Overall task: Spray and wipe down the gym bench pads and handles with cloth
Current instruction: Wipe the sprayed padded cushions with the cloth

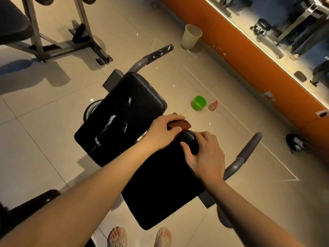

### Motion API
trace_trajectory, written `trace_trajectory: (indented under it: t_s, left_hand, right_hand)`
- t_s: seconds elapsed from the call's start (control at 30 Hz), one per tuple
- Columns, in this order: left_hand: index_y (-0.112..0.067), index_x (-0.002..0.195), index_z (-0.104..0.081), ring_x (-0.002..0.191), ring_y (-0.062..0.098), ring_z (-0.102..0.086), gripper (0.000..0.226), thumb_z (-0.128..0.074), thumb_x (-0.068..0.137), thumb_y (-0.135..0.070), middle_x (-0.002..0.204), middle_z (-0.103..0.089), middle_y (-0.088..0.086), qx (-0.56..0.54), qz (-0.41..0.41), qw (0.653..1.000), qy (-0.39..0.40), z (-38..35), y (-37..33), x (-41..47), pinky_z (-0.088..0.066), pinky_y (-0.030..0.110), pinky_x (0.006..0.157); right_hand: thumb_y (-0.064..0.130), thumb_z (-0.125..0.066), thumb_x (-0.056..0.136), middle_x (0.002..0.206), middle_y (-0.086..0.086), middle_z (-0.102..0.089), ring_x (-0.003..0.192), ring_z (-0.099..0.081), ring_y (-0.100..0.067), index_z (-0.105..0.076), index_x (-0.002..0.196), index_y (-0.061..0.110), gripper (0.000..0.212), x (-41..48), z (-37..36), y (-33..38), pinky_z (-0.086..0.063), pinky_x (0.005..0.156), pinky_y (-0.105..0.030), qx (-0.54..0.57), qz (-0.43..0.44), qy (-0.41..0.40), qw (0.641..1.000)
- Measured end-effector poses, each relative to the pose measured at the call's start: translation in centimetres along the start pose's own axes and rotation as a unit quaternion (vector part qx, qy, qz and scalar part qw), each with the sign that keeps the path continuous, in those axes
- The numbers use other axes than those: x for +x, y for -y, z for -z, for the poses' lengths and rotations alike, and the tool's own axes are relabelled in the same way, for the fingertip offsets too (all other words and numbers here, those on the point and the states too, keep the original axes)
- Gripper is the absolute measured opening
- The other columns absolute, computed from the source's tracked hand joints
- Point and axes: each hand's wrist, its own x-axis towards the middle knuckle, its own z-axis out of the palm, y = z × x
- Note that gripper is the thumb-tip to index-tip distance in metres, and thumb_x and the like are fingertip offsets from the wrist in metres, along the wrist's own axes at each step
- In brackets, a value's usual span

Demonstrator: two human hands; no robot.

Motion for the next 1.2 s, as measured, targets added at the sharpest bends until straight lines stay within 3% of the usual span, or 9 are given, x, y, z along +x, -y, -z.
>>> trace_trajectory:
  t_s: [0.17, 0.27, 0.47, 0.63, 0.7, 0.8, 0.93, 1.07, 1.2]
  left_hand:
    - [-0.032, 0.116, -0.075, 0.101, 0.003, -0.067, 0.032, -0.068, 0.092, -0.012, 0.106, -0.074, -0.011, 0.063, 0.074, 0.995, 0.009, 2.2, 3.6, -4.5, -0.054, 0.027, 0.097]
    - [-0.031, 0.111, -0.076, 0.074, 0.000, -0.068, 0.029, -0.068, 0.091, -0.013, 0.095, -0.074, -0.011, 0.028, 0.075, 0.996, -0.023, 1.5, 2.9, -3.6, -0.056, 0.026, 0.078]
    - [-0.024, 0.117, -0.076, 0.099, 0.003, -0.069, 0.033, -0.068, 0.089, -0.009, 0.107, -0.076, -0.010, -0.024, -0.019, 0.998, -0.049, -0.6, -0.1, -1.2, -0.055, 0.030, 0.097]
    - [-0.028, 0.120, -0.074, 0.103, 0.006, -0.069, 0.035, -0.067, 0.094, -0.005, 0.110, -0.073, -0.012, 0.008, 0.102, 0.995, 0.017, 2.9, 5.9, -6.2, -0.059, 0.037, 0.095]
    - [-0.026, 0.120, -0.074, 0.105, 0.005, -0.068, 0.033, -0.068, 0.094, -0.006, 0.111, -0.073, -0.010, 0.002, 0.111, 0.994, 0.003, 3.1, 6.3, -6.6, -0.057, 0.031, 0.098]
    - [-0.022, 0.121, -0.074, 0.105, 0.001, -0.068, 0.034, -0.068, 0.092, -0.005, 0.114, -0.074, -0.004, -0.036, 0.042, 0.998, -0.043, 1.4, 3.4, -4.3, -0.051, 0.019, 0.097]
    - [-0.021, 0.122, -0.074, 0.105, 0.002, -0.067, 0.034, -0.068, 0.092, -0.005, 0.113, -0.074, -0.006, -0.042, -0.011, 0.997, -0.059, 0.2, 1.6, -3.4, -0.052, 0.018, 0.097]
    - [-0.024, 0.122, -0.073, 0.109, -0.003, -0.064, 0.034, -0.068, 0.094, -0.006, 0.112, -0.071, -0.016, 0.033, 0.068, 0.997, -0.028, 2.5, 7.5, -8.6, -0.053, 0.027, 0.103]
    - [-0.023, 0.120, -0.074, 0.111, 0.003, -0.066, 0.033, -0.069, 0.093, -0.006, 0.111, -0.072, -0.014, 0.037, 0.102, 0.994, -0.027, 3.6, 9.1, -10.1, -0.053, 0.030, 0.104]
  right_hand:
    - [0.064, -0.042, 0.099, 0.117, 0.004, -0.061, 0.108, -0.053, -0.018, -0.065, 0.127, 0.025, 0.053, 0.1, -0.2, 0.2, -0.051, 0.082, -0.034, -0.022, -0.006, 0.008, 1.000]
    - [0.062, -0.040, 0.101, 0.117, 0.003, -0.062, 0.107, -0.053, -0.018, -0.064, 0.126, 0.024, 0.053, 0.0, -0.1, 0.3, -0.051, 0.082, -0.034, -0.030, -0.007, 0.005, 1.000]
    - [0.061, -0.043, 0.100, 0.112, 0.002, -0.063, 0.102, -0.053, -0.018, -0.065, 0.124, 0.022, 0.051, 0.0, -0.2, 0.4, -0.052, 0.078, -0.035, -0.033, -0.010, 0.000, 0.999]
    - [0.062, -0.042, 0.100, 0.113, 0.001, -0.063, 0.103, -0.054, -0.019, -0.066, 0.125, 0.021, 0.053, 0.0, -0.3, 0.4, -0.050, 0.079, -0.033, -0.039, -0.011, -0.002, 0.999]
    - [0.062, -0.042, 0.100, 0.113, 0.001, -0.063, 0.102, -0.054, -0.020, -0.066, 0.124, 0.020, 0.053, -0.1, -0.3, 0.4, -0.050, 0.079, -0.033, -0.044, -0.012, -0.006, 0.999]
    - [0.060, -0.045, 0.100, 0.108, 0.000, -0.062, 0.100, -0.053, -0.021, -0.067, 0.120, 0.020, 0.050, -0.1, -0.4, 0.6, -0.047, 0.076, -0.034, -0.042, -0.012, -0.017, 0.999]
    - [0.059, -0.047, 0.099, 0.108, 0.000, -0.062, 0.100, -0.053, -0.021, -0.067, 0.121, 0.020, 0.050, 0.0, -0.3, 0.6, -0.044, 0.075, -0.033, -0.044, -0.011, -0.020, 0.999]
    - [0.060, -0.047, 0.100, 0.112, -0.001, -0.062, 0.103, -0.054, -0.022, -0.067, 0.123, 0.018, 0.052, -0.1, -0.3, 0.6, -0.047, 0.078, -0.035, -0.044, -0.012, -0.020, 0.999]
    - [0.061, -0.045, 0.100, 0.114, -0.001, -0.062, 0.104, -0.054, -0.022, -0.066, 0.125, 0.018, 0.054, -0.3, -0.3, 0.8, -0.045, 0.079, -0.032, -0.050, -0.016, -0.014, 0.999]
